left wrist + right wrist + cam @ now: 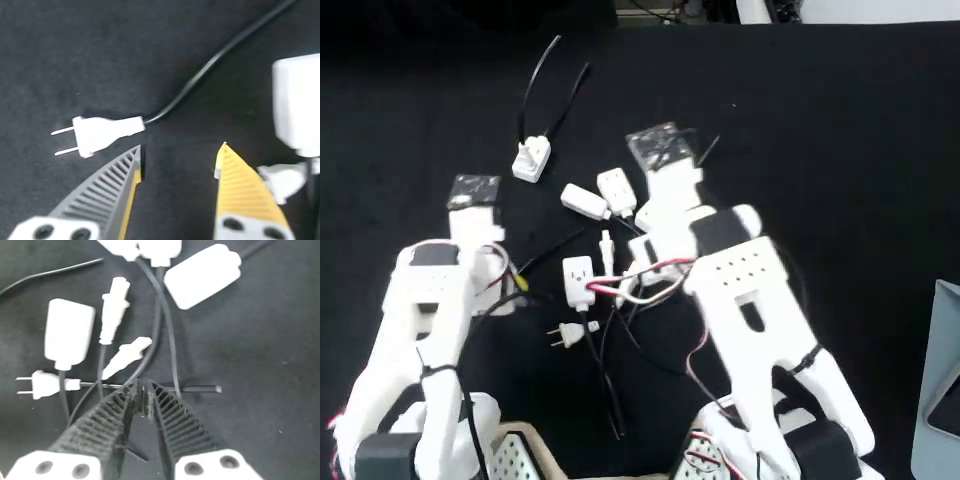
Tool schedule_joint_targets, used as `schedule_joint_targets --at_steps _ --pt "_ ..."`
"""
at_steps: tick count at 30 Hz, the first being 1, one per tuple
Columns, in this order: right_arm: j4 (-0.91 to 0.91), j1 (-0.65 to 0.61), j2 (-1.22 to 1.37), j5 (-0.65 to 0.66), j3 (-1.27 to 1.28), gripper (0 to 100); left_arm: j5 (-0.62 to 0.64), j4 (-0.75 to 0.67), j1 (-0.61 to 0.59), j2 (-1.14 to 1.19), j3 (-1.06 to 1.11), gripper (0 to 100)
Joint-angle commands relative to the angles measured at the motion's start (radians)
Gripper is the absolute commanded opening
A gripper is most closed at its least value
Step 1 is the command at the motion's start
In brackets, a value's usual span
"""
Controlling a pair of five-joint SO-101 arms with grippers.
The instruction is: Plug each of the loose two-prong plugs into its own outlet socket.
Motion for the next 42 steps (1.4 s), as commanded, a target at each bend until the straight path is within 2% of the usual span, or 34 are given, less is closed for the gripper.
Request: schedule_joint_targets --at_steps 1,7,12,20,23,28,37,42 --pt "-0.071 -0.054 0.005 0.002 0.024 1.5 -0.028 -0.080 -0.065 -0.101 0.073 24" --pt "-0.238 -0.130 0.064 0.000 0.067 1.6 -0.021 -0.098 -0.084 -0.358 0.208 24" --pt "-0.241 -0.153 0.274 -0.080 -0.062 1.6 -0.021 -0.095 -0.084 -0.551 0.318 24" --pt "-0.203 -0.150 0.522 -0.106 -0.236 1.6 -0.021 -0.025 -0.085 -0.769 0.383 24" --pt "-0.175 -0.152 0.549 -0.157 -0.289 2.8 -0.023 -0.025 -0.085 -0.818 0.407 24" --pt "-0.175 -0.149 0.604 -0.166 -0.311 13.3 -0.026 -0.023 -0.085 -0.845 0.417 24" --pt "-0.180 -0.147 0.720 -0.166 -0.394 11.6 -0.026 -0.023 -0.085 -0.845 0.417 24" --pt "-0.172 -0.140 0.777 -0.160 -0.470 0.8 -0.026 -0.023 -0.085 -0.852 0.429 24"
